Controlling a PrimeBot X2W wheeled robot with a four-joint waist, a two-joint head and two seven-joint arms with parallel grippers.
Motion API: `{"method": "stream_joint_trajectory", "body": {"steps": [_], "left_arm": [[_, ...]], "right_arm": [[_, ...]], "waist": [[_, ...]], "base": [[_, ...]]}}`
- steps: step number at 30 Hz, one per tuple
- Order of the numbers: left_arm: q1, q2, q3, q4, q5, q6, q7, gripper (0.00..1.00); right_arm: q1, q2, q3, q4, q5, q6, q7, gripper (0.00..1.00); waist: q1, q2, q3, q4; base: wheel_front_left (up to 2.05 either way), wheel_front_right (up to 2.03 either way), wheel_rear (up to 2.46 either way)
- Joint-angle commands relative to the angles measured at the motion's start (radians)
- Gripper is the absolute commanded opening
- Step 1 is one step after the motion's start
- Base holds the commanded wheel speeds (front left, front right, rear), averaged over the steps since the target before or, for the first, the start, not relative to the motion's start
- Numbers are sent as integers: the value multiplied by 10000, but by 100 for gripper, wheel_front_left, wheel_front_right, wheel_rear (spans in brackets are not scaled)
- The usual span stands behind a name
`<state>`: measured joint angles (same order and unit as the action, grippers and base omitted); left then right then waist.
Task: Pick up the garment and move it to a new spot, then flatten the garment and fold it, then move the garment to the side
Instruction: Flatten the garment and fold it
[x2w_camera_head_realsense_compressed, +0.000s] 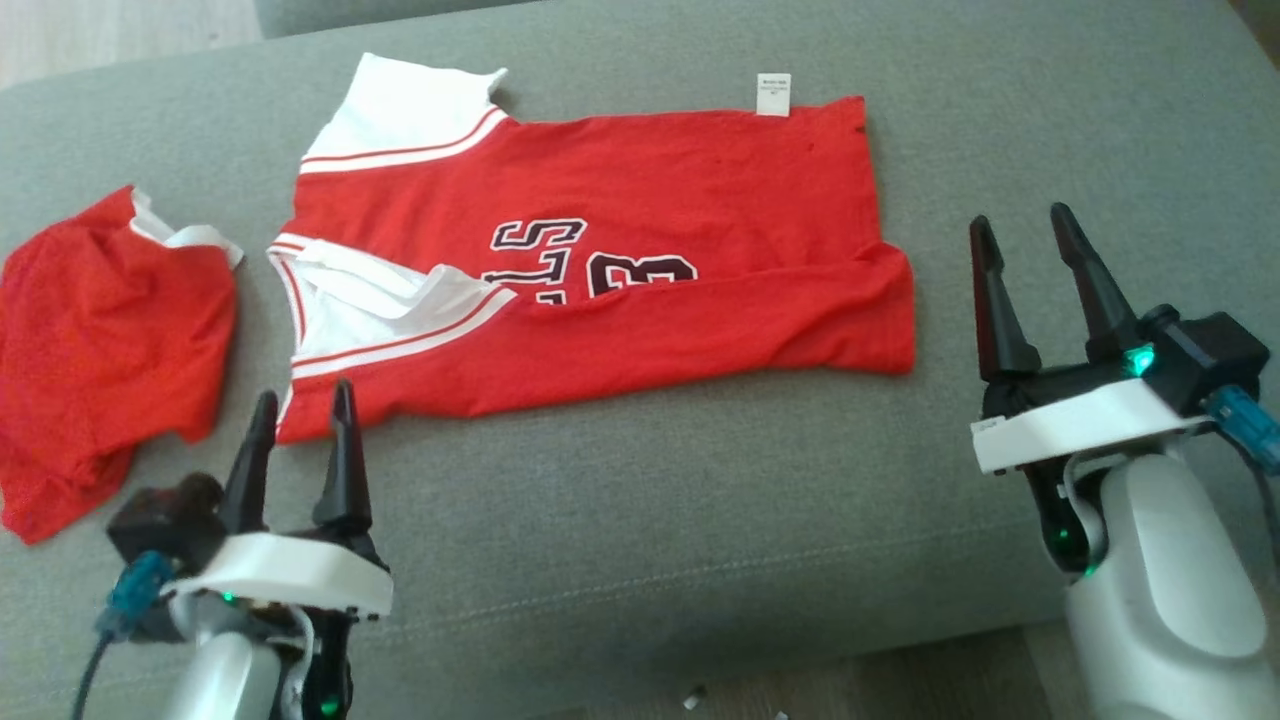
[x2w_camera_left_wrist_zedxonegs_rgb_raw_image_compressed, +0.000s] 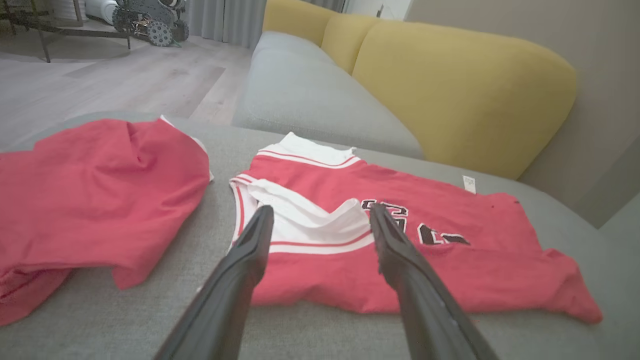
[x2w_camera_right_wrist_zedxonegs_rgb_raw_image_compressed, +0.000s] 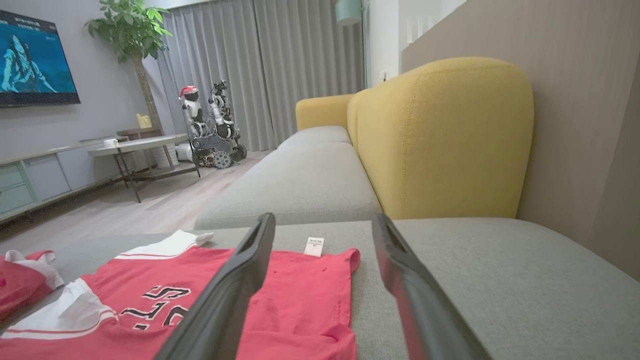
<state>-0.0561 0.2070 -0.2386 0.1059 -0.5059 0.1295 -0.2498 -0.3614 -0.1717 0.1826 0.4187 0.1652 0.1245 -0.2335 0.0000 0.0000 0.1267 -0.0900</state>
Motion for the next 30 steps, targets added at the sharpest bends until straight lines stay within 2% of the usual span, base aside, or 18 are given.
{"method": "stream_joint_trajectory", "body": {"steps": [1, 5, 16, 21, 30], "left_arm": [[-410, 43, 451, -72, 192, -74, -119, 100], [-719, 101, 421, 915, 558, -19, -119, 100], [-2012, 426, 659, 3294, 787, 685, 554, 100], [-2494, 594, 481, 4251, 870, 673, 1061, 100], [-2996, 590, 178, 5149, 893, 539, 1557, 100]], "right_arm": [[-54, 176, 119, -521, -150, 62, 53, 100], [87, 408, 103, -982, -339, 62, 252, 100], [158, 658, 417, -1503, -411, 62, 500, 100], [74, 705, 397, -1621, -407, 62, 465, 100], [106, 726, 535, -1667, -450, 62, 494, 100]], "waist": [[0, 0, 70, -82], [0, 0, 204, -274], [0, 0, 665, -634], [0, 0, 778, -716], [0, 0, 861, -737]], "base": [[0, 0, 0], [0, 0, 0], [0, 0, 0], [0, 0, 0], [0, 0, 0]]}}
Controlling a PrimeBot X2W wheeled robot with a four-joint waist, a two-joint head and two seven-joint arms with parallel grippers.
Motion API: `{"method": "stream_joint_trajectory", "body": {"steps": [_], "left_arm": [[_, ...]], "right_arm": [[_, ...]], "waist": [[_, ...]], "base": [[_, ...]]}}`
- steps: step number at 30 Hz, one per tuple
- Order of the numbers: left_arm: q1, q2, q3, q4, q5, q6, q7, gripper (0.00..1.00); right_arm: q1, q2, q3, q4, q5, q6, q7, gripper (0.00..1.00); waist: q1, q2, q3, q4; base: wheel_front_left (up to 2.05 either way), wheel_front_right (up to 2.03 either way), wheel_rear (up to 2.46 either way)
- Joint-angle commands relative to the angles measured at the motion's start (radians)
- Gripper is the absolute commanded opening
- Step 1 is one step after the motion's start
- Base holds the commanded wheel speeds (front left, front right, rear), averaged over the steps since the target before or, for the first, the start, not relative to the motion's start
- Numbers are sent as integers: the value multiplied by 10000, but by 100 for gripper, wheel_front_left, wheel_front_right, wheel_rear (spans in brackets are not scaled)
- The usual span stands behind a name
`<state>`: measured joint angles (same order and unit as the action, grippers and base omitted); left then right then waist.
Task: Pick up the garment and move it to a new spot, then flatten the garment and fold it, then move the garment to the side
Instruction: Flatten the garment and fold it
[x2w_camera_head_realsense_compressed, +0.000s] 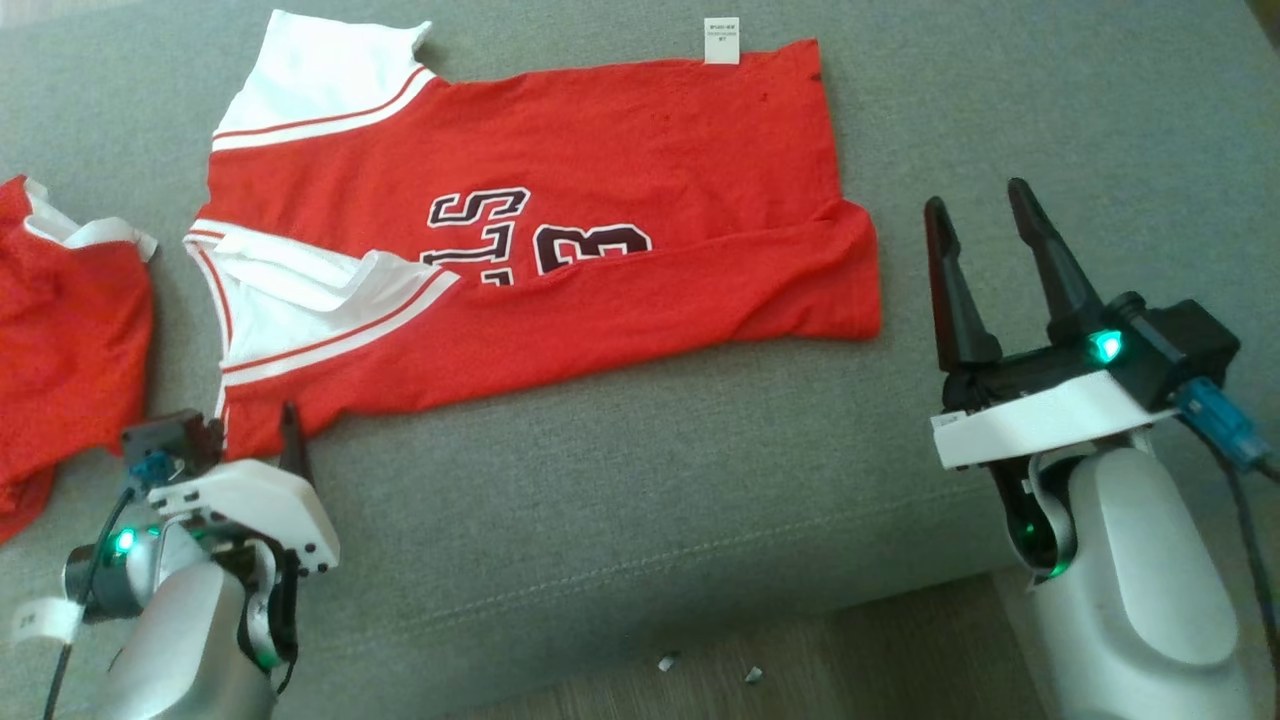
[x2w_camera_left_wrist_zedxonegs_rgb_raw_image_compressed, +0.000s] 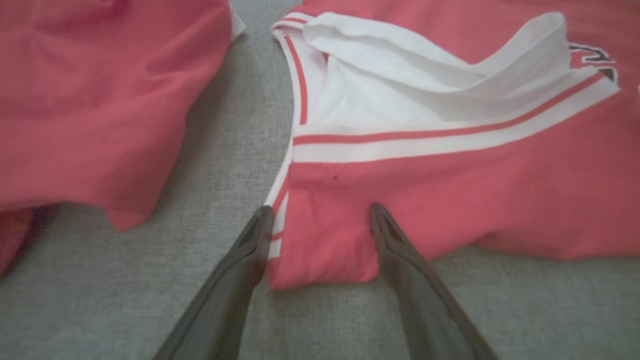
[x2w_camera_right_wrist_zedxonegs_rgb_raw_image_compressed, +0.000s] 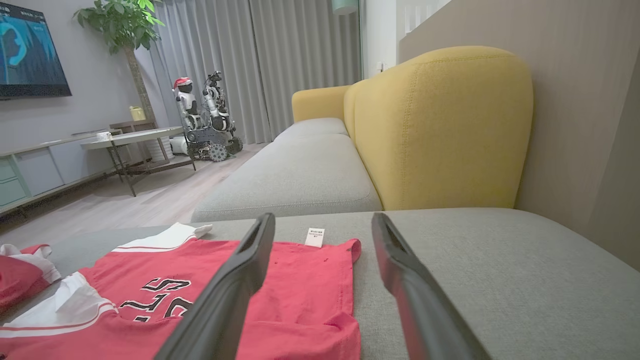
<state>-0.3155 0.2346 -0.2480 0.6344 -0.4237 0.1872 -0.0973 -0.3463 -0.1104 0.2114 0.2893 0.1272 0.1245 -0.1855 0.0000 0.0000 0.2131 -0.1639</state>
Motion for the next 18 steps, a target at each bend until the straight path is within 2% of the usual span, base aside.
{"method": "stream_joint_trajectory", "body": {"steps": [1, 7, 8, 9, 18], "left_arm": [[-441, 296, 208, -26, 76, -81, 107, 100], [-575, 222, -177, 578, 61, -444, 673, 100], [-598, 218, -215, 610, 41, -532, 688, 66], [-621, 229, -246, 585, 39, -627, 589, 1], [-544, 309, 111, -137, -142, -648, -856, 0]], "right_arm": [[-54, 116, 266, -361, -82, 62, 14, 100], [-87, 188, 166, -291, -88, 62, 17, 100], [-65, 196, 109, -244, -93, 62, 57, 100], [-43, 204, 53, -191, -96, 62, 108, 100], [13, 419, -520, 603, 448, 62, 864, 100]], "waist": [[0, 0, -13, 2], [0, 0, -139, -1], [0, 0, -151, 9], [0, 0, -156, 23], [0, 0, -129, 274]], "base": [[0, 0, 0], [0, 0, 0], [0, 0, 0], [0, 0, 0], [0, 0, 0]]}}
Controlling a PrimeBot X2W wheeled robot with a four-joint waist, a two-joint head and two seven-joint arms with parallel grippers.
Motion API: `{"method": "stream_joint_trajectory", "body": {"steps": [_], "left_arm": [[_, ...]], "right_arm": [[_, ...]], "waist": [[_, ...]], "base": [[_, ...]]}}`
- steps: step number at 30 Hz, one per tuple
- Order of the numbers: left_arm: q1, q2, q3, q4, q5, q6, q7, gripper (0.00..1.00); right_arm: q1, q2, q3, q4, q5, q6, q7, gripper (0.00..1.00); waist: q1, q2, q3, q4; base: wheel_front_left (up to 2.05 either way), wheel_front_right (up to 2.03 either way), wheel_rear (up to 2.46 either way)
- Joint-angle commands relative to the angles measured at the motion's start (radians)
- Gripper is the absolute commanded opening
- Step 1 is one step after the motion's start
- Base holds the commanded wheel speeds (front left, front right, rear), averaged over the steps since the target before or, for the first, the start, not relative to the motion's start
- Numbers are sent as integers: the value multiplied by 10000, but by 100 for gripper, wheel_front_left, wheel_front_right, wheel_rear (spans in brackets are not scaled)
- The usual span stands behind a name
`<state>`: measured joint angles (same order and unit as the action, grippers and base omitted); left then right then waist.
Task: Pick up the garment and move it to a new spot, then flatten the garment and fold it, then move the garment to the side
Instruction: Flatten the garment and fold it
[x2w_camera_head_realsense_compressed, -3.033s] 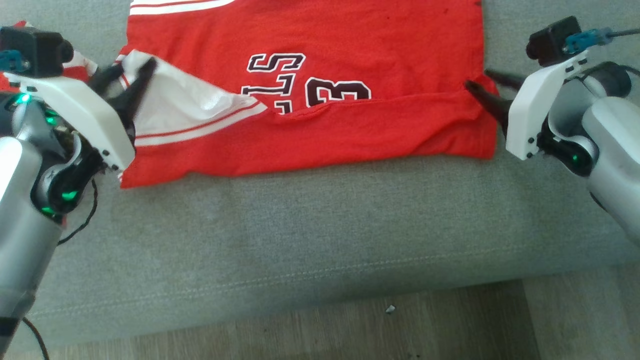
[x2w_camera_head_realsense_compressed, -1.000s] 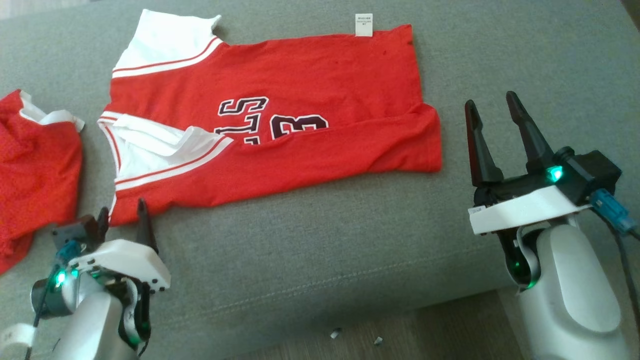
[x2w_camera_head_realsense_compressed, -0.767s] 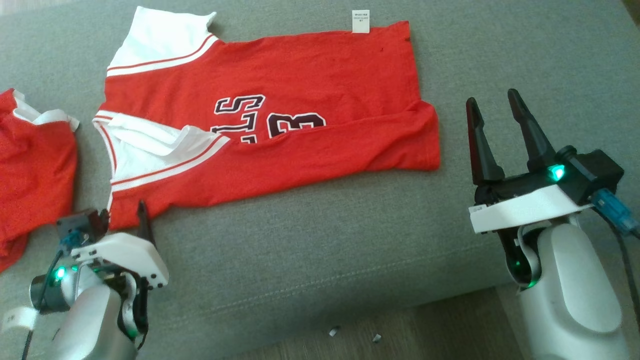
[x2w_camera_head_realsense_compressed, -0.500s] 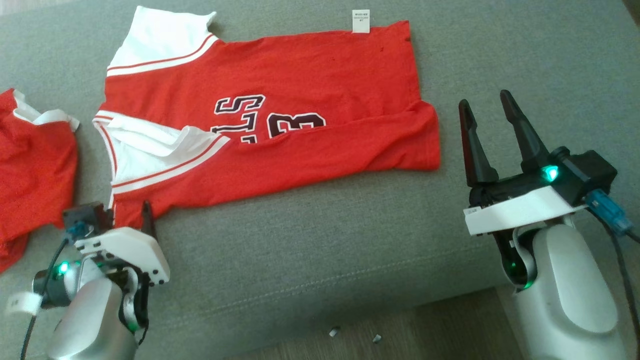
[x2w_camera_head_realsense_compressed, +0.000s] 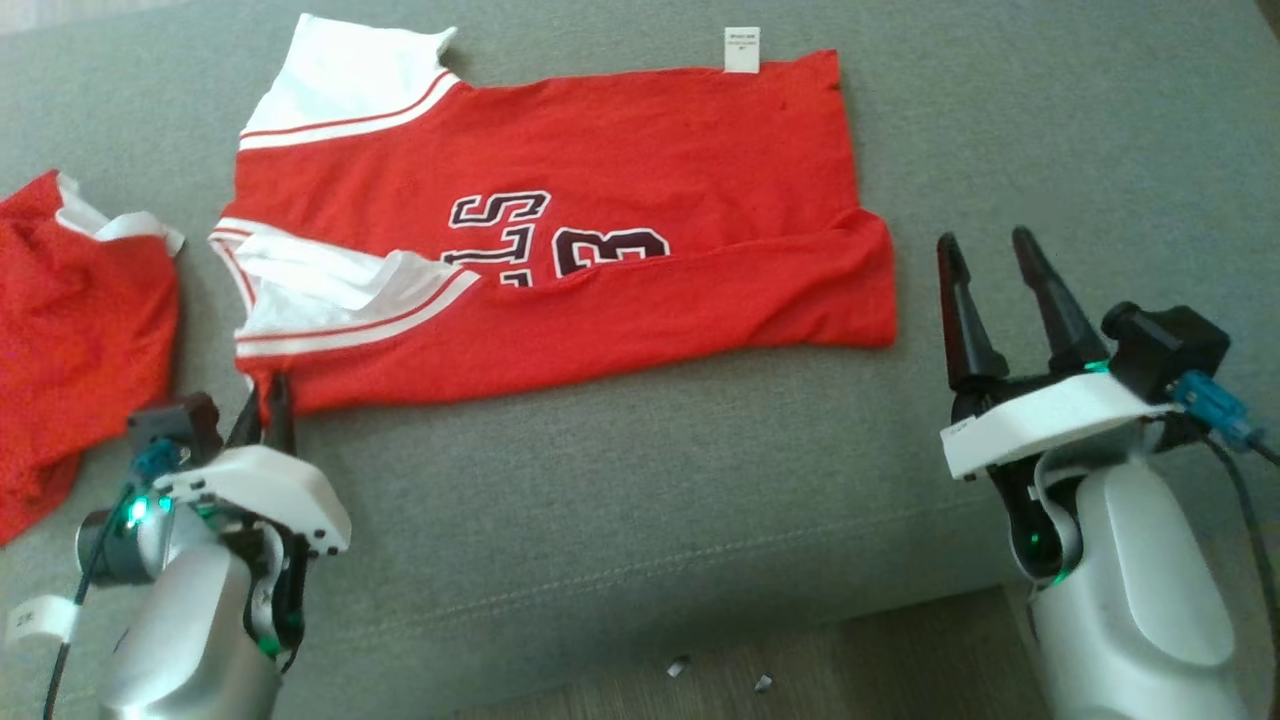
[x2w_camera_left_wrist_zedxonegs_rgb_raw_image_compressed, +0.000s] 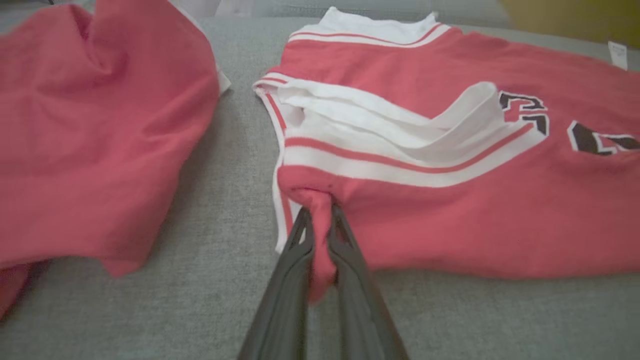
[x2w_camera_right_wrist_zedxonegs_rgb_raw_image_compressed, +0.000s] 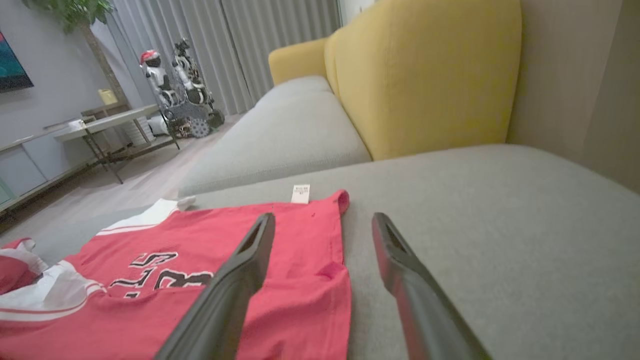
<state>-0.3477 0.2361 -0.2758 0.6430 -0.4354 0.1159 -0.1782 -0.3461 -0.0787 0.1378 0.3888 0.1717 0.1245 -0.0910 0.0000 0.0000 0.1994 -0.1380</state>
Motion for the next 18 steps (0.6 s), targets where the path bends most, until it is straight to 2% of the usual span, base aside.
{"method": "stream_joint_trajectory", "body": {"steps": [1, 4, 8, 18], "left_arm": [[-187, 298, 402, -373, -31, 63, -139, 0], [-71, 259, 427, -902, -69, 45, -345, 0], [11, 132, 390, -1636, -43, 128, -495, 0], [100, 70, 78, -2787, 61, 254, -236, 0]], "right_arm": [[-18, 130, 173, -221, 105, 62, 69, 100], [-146, 225, -39, 395, 927, 62, 549, 100], [-455, 269, -299, 1378, 1444, 62, 873, 100], [-1541, 282, -539, 3877, 1600, 62, 652, 100]], "waist": [[0, 0, 15, 68], [0, 0, 39, 247], [0, 0, 82, 513], [0, 0, 350, 970]], "base": [[0, 0, 0], [0, 0, 0], [0, 0, 0], [0, 0, 0]]}}
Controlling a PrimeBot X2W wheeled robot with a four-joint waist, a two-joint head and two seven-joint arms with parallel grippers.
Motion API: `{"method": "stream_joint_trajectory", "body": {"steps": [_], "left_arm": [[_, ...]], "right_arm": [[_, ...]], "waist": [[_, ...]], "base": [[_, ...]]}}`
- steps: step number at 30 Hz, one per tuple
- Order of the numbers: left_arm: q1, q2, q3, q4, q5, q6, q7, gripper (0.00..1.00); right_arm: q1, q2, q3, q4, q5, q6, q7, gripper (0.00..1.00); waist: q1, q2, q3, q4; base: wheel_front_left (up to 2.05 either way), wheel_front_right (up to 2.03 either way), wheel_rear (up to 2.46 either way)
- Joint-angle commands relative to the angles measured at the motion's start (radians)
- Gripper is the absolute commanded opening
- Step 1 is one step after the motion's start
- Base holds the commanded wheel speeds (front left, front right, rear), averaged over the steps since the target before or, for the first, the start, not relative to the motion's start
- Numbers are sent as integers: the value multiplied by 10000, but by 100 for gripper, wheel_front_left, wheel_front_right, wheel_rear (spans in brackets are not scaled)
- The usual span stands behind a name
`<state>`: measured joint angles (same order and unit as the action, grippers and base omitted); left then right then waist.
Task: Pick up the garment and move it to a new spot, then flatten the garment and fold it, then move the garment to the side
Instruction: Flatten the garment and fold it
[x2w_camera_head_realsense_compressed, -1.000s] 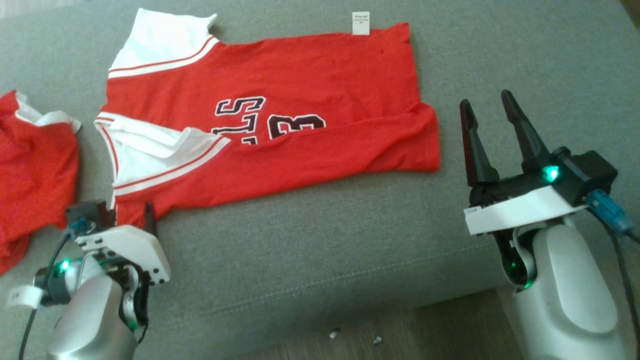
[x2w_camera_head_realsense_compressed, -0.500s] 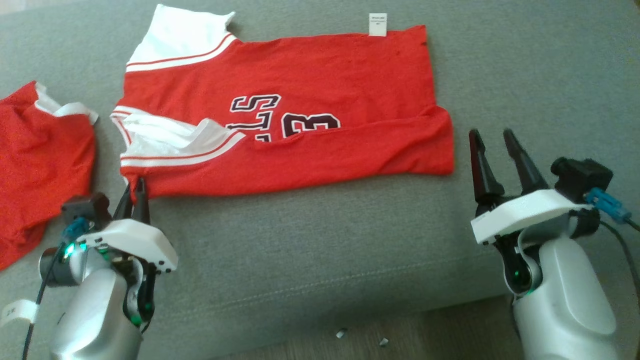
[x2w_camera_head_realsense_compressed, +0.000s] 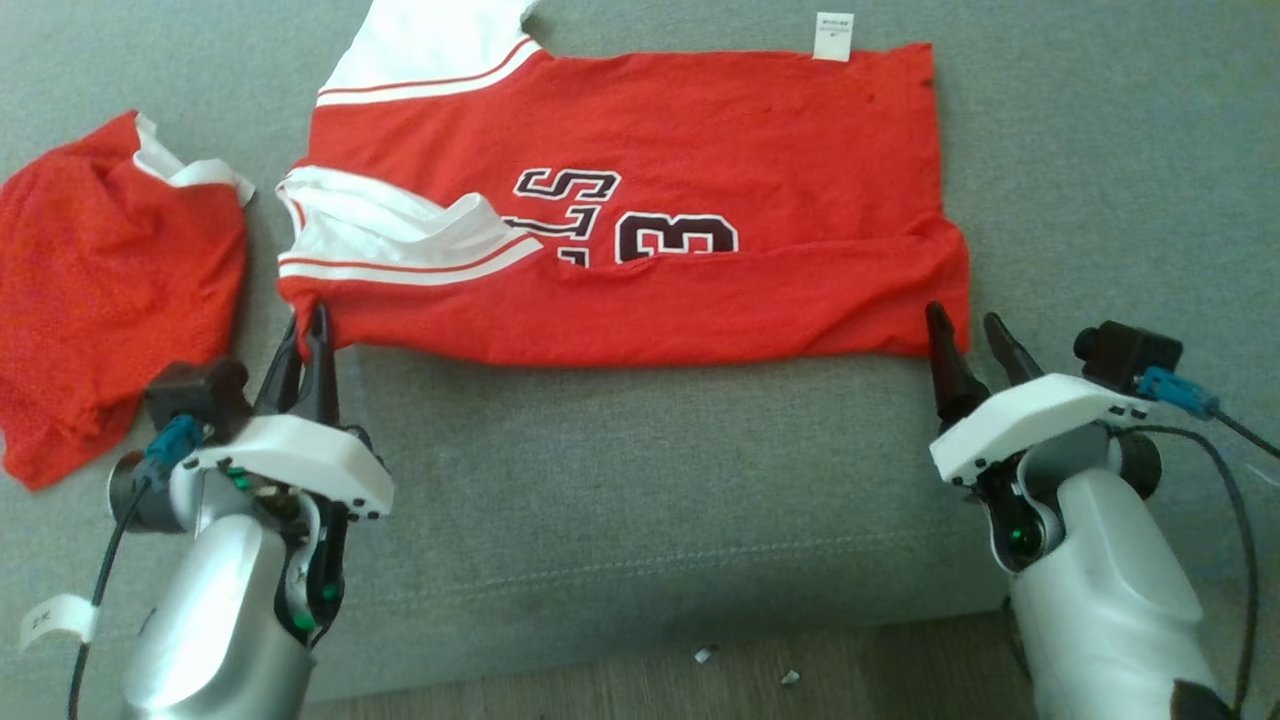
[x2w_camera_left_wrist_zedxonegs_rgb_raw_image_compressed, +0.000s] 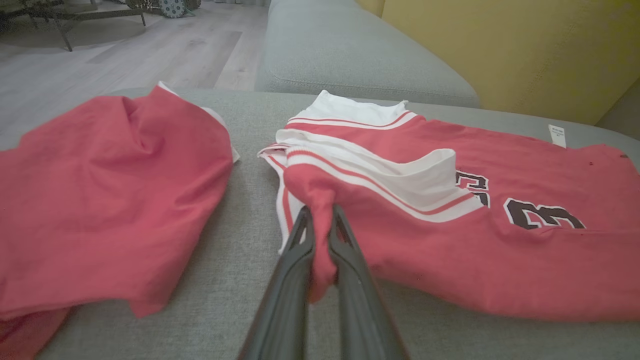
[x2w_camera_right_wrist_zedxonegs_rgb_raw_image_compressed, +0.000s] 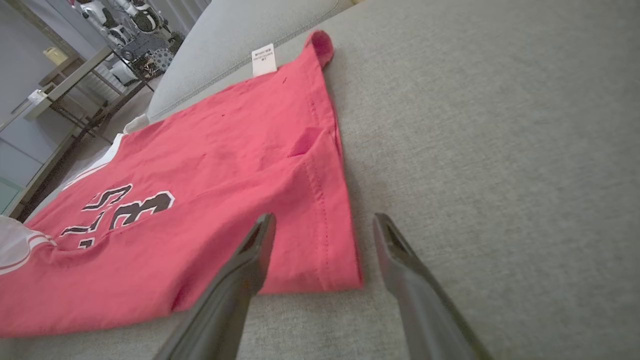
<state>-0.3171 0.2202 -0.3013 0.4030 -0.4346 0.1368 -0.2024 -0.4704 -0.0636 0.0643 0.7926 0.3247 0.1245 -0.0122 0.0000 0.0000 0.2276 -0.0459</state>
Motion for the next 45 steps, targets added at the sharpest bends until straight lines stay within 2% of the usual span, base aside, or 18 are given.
{"method": "stream_joint_trajectory", "body": {"steps": [1, 8, 9, 11, 15, 21, 27, 36, 45], "left_arm": [[-206, 238, 312, -466, 58, 50, 32, 0], [-338, 157, 69, -739, 148, 97, 175, 0], [-358, 153, 56, -745, 148, 103, 181, 0], [-380, 154, 34, -738, 145, 112, 187, 0], [-360, 210, 12, -648, 133, 117, 190, 0], [-236, 249, -44, -517, 105, 143, 246, 0], [-16, 264, -182, -495, 64, 134, 377, 0], [482, 352, -300, -512, -30, 155, 462, 0], [1089, 520, -651, -700, -133, -1, 987, 0]], "right_arm": [[-409, 131, 196, 41, 72, 62, -193, 100], [-1007, 132, 475, 1221, 166, 62, -407, 100], [-1070, 132, 588, 1346, 274, 62, -379, 92], [-1179, 132, 859, 1521, 498, 62, -359, 0], [-1360, 132, 1202, 1820, 609, 62, -519, 0], [-1584, 7, 1097, 2267, 194, 62, -886, 0], [-1717, -476, 1084, 2499, -14, 62, -883, 0], [-1576, -1105, 1479, 2356, 228, 62, -417, 0], [-921, -1705, 2272, 1554, 774, 62, 753, 0]], "waist": [[0, 0, 116, 73], [0, 0, 367, 203], [0, 0, 380, 204], [0, 0, 381, 194], [0, 0, 315, 141], [0, 0, 121, 81], [0, 0, -108, 55], [0, 0, -610, -63], [0, 0, -864, -193]], "base": [[0, 0, 0], [0, 0, 0], [0, 0, 0], [0, 0, 0], [0, 0, 0], [0, 0, 0], [0, 0, 0], [0, 0, 0], [0, 0, 0]]}}
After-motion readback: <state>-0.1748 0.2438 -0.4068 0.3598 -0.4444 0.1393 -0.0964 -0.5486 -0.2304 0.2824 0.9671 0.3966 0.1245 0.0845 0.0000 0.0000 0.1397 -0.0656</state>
